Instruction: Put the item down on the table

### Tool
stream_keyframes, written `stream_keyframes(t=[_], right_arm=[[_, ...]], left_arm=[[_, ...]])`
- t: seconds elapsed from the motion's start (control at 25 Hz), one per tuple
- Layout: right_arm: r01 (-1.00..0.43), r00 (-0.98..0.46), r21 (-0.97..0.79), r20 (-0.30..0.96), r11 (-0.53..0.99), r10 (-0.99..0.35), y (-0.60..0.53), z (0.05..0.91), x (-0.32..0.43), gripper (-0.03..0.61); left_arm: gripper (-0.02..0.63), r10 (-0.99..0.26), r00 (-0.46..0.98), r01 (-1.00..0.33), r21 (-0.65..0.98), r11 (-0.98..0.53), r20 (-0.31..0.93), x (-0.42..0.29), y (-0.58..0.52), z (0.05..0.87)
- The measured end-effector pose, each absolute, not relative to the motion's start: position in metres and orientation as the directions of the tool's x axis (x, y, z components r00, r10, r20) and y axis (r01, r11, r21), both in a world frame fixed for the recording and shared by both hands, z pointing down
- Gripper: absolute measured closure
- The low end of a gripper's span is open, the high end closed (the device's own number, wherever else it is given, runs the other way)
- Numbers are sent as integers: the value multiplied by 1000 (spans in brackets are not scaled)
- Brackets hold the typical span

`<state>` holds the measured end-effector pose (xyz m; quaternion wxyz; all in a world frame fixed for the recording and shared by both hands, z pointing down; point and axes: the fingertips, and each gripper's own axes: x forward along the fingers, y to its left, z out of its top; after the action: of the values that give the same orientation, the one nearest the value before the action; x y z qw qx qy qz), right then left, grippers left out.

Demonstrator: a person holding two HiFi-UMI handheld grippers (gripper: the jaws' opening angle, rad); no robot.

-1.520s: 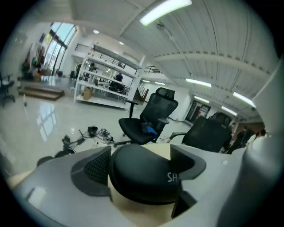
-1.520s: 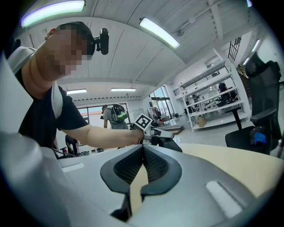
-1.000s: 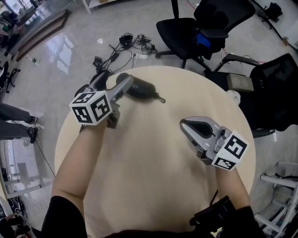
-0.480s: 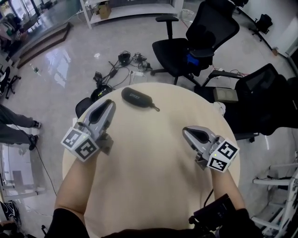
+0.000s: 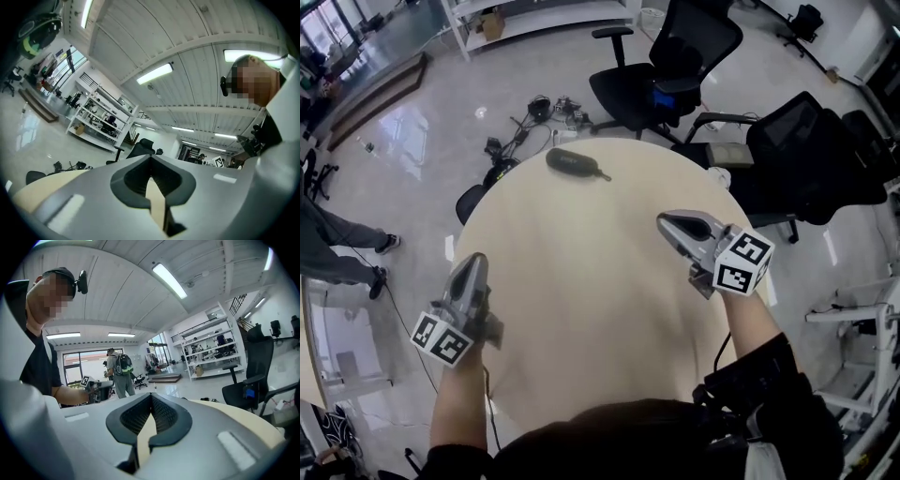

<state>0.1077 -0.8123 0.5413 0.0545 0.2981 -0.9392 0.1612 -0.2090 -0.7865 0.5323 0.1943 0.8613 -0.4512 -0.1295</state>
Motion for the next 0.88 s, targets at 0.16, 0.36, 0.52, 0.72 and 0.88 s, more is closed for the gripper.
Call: stream_keyframes(t=[0.16, 0.36, 0.52, 0.72, 0.88], right_arm=[[-584, -811, -275, 213, 763, -545, -766, 518, 88, 565], [-588, -809, -273, 202, 761, -552, -716, 480, 59, 565], [-600, -800, -263, 198, 755, -567, -675, 458, 35, 565], [-608, -791, -309, 156, 732, -591, -628, 437, 13, 565], [-602, -795, -310, 145, 736, -590, -594, 422, 4, 565]], left_arm=[[615, -822, 570, -729, 453, -513, -13, -224, -719, 528], [615, -815, 578, -741, 392, -545, -39, -250, -666, 485], [614, -800, 598, -751, 311, -583, -54, -280, -626, 449], [615, -786, 617, -745, 300, -596, -31, -309, -568, 429], [614, -781, 624, -733, 325, -598, -31, -318, -526, 420]])
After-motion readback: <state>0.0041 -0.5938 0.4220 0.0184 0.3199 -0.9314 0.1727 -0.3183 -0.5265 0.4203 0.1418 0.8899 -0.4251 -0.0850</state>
